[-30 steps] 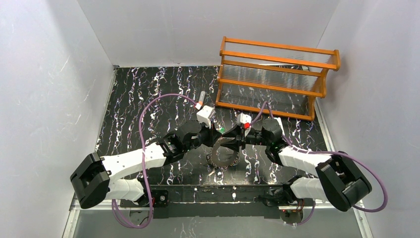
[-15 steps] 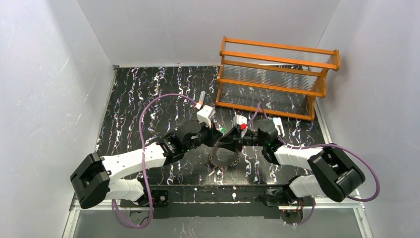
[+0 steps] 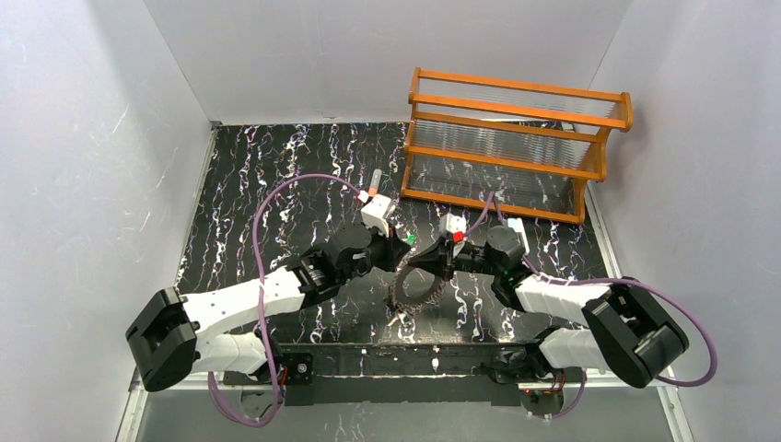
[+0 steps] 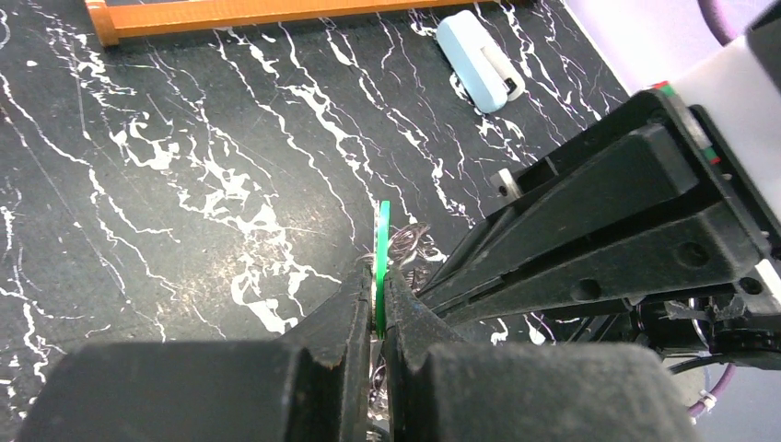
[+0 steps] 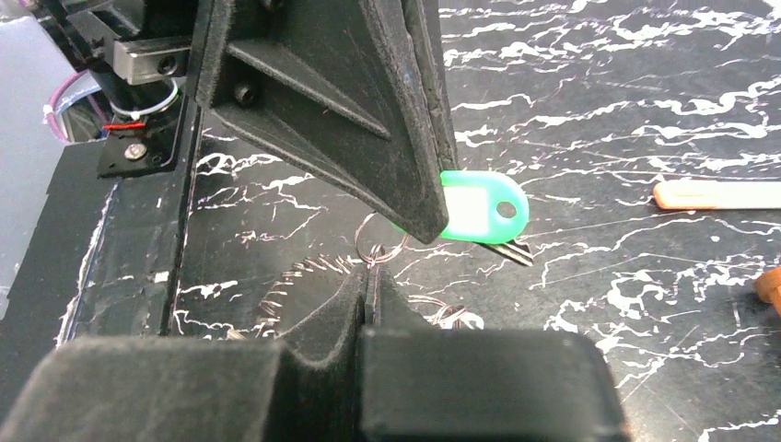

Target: Remove the keys from the keyring

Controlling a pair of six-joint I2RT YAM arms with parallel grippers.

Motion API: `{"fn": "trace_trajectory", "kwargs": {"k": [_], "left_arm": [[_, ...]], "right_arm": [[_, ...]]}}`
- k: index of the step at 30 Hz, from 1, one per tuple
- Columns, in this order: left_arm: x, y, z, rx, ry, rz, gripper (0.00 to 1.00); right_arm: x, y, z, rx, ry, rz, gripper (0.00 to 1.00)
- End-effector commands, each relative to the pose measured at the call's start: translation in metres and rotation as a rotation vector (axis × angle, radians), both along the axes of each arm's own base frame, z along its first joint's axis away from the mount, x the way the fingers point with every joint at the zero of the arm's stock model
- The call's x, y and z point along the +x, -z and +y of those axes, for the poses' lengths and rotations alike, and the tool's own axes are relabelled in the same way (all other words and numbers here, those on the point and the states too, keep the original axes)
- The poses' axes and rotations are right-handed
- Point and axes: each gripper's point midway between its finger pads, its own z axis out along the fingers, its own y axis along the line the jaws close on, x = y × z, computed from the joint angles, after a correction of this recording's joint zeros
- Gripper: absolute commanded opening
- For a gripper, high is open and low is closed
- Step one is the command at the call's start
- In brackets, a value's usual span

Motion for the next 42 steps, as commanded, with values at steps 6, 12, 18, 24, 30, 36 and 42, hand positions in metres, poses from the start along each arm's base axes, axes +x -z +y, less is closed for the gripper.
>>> {"fn": "trace_trajectory", "kwargs": {"k": [6, 12, 18, 24, 30, 36, 42], "left_arm": [[0.01, 0.003, 0.027, 0.044, -0.134, -0.001, 0.0], [0.005, 0.021, 0.017, 0.046, -0.094, 0.051, 0.0], [-0.006, 0.045, -0.008, 0.012, -0.008, 0.14, 0.0], [-0.008, 0.032, -0.016, -0.067, 0.018, 0.121, 0.0], [-0.009, 0.009, -0.017, -0.101, 0.049, 0.058, 0.0], [-0.006, 0.011, -0.009, -0.046, 0.037, 0.03, 0.09], [0.006, -0.011, 0.024, 0.026, -0.061, -0.063, 0.35]], "right_arm": [[-0.002, -0.039, -0.011, 0.127, 0.076, -0.102, 0.01], [-0.004, -0.065, -0.017, 0.226, 0.108, -0.124, 0.01], [-0.003, -0.088, -0.025, 0.345, 0.16, -0.149, 0.01], [-0.001, -0.081, -0.027, 0.361, 0.18, -0.124, 0.01], [0.0, -0.06, -0.029, 0.302, 0.196, -0.096, 0.01], [0.001, -0.067, -0.033, 0.324, 0.225, -0.107, 0.01], [0.002, -0.069, -0.035, 0.328, 0.229, -0.11, 0.01]]}}
